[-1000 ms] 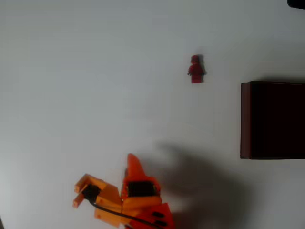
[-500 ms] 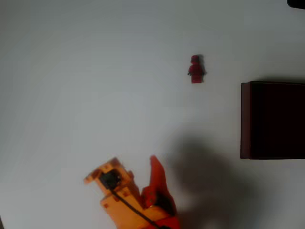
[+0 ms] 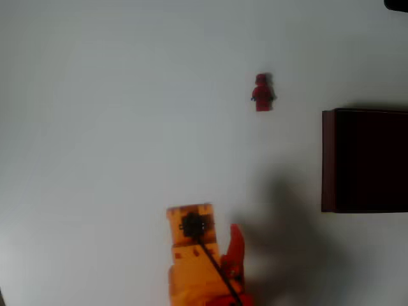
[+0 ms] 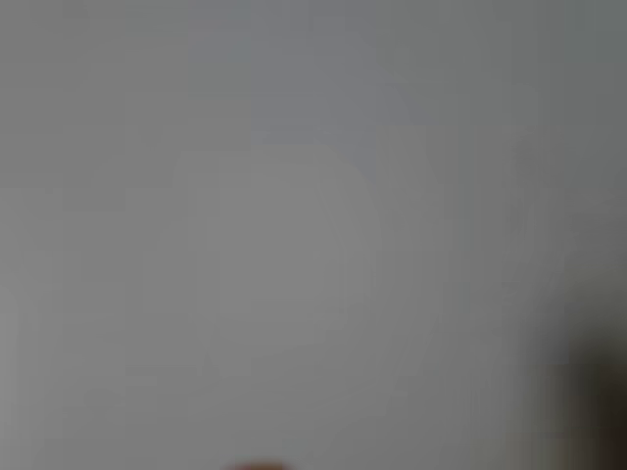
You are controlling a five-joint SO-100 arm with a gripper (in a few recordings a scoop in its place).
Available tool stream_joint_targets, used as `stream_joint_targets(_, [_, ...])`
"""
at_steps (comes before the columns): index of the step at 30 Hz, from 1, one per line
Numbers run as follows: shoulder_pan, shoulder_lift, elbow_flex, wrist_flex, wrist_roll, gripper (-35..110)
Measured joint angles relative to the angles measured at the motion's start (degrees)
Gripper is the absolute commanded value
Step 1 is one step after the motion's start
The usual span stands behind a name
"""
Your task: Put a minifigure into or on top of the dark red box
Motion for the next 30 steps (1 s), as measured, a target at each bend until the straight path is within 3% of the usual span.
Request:
stream_joint_targets(10, [1.4, -18.2, -4.1, -8.1, 9.7, 29])
stream_joint_targets(17, [5.9, -49.2, -24.3, -6.6, 4.2, 29])
stream_joint_targets(30, [14.0, -67.1, -32.1, -11.0, -0.5, 29])
